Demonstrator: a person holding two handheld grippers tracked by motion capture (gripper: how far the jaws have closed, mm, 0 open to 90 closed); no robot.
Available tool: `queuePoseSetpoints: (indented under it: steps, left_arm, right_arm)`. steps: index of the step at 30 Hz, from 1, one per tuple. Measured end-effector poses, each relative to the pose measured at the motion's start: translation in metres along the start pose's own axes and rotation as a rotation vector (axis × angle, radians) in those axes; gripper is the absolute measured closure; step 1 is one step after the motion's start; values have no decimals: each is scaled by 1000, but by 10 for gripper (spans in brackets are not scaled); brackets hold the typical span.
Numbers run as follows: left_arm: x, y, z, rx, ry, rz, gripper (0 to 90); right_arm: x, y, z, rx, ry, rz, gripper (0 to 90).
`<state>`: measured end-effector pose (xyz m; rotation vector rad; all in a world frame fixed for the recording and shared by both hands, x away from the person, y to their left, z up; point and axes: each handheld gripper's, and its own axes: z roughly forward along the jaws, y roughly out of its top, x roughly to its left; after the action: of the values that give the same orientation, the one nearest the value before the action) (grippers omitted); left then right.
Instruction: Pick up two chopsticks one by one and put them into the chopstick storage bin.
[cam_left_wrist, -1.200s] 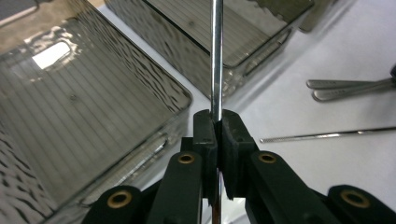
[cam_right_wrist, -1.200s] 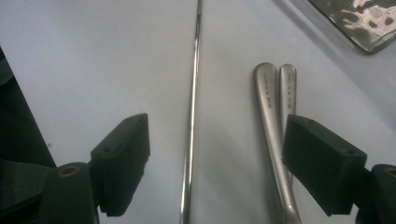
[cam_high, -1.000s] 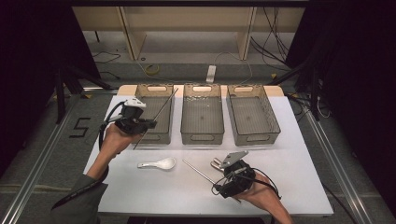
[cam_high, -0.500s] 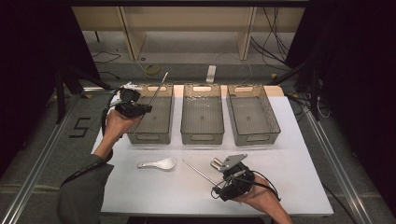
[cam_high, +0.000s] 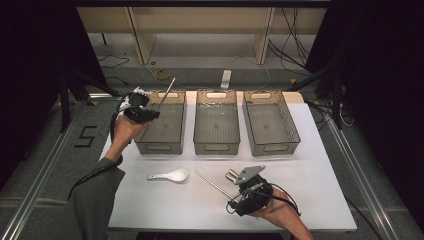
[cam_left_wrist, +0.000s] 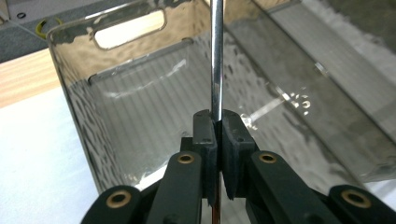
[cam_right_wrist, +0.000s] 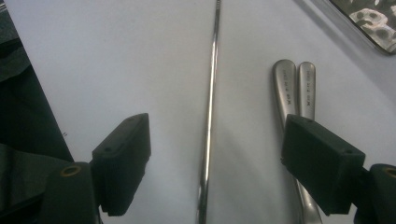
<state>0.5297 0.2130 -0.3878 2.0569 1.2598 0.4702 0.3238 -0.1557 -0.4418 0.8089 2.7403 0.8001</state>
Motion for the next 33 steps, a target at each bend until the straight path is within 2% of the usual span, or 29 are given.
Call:
queuePoseSetpoints:
  steps: [12,14,16,19,22,25,28,30,31,33]
  left_arm:
    - [4,-5,12,5,9,-42,833]
    - [3,-5,13,23,10,-45,777]
    - [2,-6,14,40,6,-46,671]
    - [1,-7,9,26,-11,-41,633]
    - [-3,-7,-1,5,-32,-60,484]
    - [-12,-10,-14,-23,-74,-50,409]
    - [-23,-18,-27,-68,-113,-55,359]
    - [-25,-21,-30,-80,-119,-51,339]
    - [-31,-29,-37,-104,-145,-52,327]
    - [-37,-34,-41,-95,-148,-26,314]
  right_arm:
    - [1,0,1,2,2,-1,251]
    - [1,0,1,1,3,4,251]
    - [0,0,1,7,7,-2,251]
    - [1,1,1,13,6,3,251]
    - [1,1,1,19,9,6,251]
    - [-2,2,0,26,13,16,254]
    - [-4,5,0,49,14,21,264]
    - [-5,6,0,69,14,25,277]
    - [-5,7,0,77,18,23,286]
    - [-5,9,0,107,27,9,294]
